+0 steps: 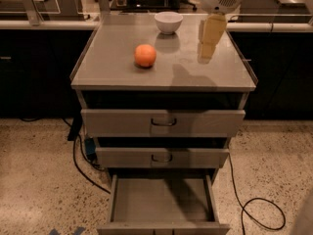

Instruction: Place orange into bottom drawer

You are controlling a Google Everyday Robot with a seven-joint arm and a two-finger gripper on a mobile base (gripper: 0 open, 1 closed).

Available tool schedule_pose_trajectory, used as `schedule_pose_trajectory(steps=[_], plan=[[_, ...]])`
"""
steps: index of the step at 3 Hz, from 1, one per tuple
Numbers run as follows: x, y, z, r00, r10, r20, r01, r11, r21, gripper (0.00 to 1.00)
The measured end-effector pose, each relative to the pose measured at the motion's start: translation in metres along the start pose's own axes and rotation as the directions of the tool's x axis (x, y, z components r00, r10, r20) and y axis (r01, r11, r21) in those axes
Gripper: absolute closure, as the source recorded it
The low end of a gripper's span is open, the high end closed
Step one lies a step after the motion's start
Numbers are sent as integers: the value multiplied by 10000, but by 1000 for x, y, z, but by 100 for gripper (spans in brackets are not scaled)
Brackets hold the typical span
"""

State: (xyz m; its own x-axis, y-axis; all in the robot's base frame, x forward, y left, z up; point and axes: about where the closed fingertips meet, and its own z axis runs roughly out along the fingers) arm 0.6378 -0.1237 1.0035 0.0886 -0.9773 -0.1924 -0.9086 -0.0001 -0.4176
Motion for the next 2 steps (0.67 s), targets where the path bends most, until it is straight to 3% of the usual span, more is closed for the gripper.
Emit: schedule_pose_trajectory(steps=[1, 2], plan=[[-31, -38, 35, 9942, -1073, 100, 1074, 9941, -154, 0], [-59, -75, 87, 9853, -1708, 57, 1709, 9846, -354, 0]])
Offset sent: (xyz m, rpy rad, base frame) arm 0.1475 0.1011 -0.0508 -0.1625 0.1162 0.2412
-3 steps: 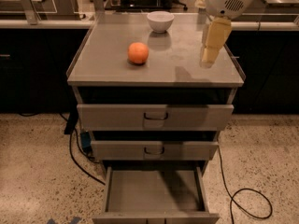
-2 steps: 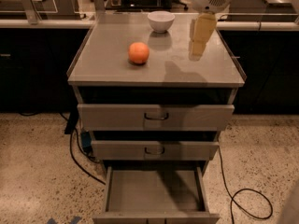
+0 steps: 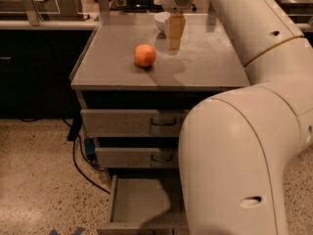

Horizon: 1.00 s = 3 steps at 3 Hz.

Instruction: Place orange into bottom drawer

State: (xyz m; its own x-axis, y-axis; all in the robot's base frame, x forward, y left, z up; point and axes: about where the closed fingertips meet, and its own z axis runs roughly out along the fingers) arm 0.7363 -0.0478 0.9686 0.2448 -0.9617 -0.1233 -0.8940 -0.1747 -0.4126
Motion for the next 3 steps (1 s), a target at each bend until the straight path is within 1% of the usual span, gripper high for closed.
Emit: schedule_pose_trajectory(steps=[1, 2, 3], plan=[[0, 0, 0, 10000, -1, 2, 1, 10000, -1, 0], [-5, -5, 35, 9992, -250, 300, 258, 9994, -248, 0], [-14, -13, 97, 9963, -556, 652, 602, 9957, -705, 0]])
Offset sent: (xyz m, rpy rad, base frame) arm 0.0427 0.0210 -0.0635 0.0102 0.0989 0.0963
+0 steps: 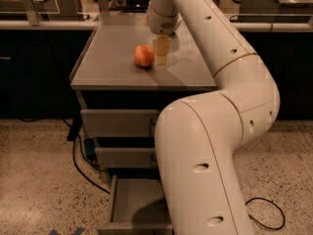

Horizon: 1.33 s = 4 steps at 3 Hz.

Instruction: Place orange into bottom drawer

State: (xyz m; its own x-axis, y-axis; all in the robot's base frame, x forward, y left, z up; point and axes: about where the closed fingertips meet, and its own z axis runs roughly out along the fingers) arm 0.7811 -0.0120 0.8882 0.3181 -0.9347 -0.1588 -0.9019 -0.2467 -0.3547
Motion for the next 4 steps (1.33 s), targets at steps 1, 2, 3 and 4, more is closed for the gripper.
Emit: schedule_pose_trajectory(steps=[1, 2, 3, 4], plan=[[-1, -4, 5, 10000, -7, 35, 7, 9999, 119, 0], [-6, -10, 4, 9997, -162, 165, 157, 9994, 318, 0], [-35, -15, 36, 9957, -673, 634, 682, 9976, -120, 0], [-37, -19, 41, 9955, -678, 665, 678, 9977, 14, 0]])
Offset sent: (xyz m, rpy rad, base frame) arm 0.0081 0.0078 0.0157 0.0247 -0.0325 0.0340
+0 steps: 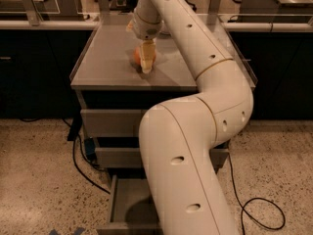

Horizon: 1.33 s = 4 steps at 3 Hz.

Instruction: Place orange into bottom drawer

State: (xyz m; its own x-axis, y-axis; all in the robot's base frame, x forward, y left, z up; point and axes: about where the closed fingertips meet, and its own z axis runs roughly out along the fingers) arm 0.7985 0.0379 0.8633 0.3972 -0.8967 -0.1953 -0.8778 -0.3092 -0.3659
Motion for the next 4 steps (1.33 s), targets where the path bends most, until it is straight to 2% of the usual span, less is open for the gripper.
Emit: schedule_pose_trajectory(steps=[1, 2, 3, 4], plan=[[16, 2, 12, 9989, 442, -164, -443, 9990, -23, 0], [37, 6, 26, 9918, 1211, -399, -1215, 9926, -88, 0], [37, 6, 26, 9919, 1210, -398, -1214, 9926, -83, 0], [32, -5, 11, 9933, 1117, -300, -1103, 9930, 427, 0]])
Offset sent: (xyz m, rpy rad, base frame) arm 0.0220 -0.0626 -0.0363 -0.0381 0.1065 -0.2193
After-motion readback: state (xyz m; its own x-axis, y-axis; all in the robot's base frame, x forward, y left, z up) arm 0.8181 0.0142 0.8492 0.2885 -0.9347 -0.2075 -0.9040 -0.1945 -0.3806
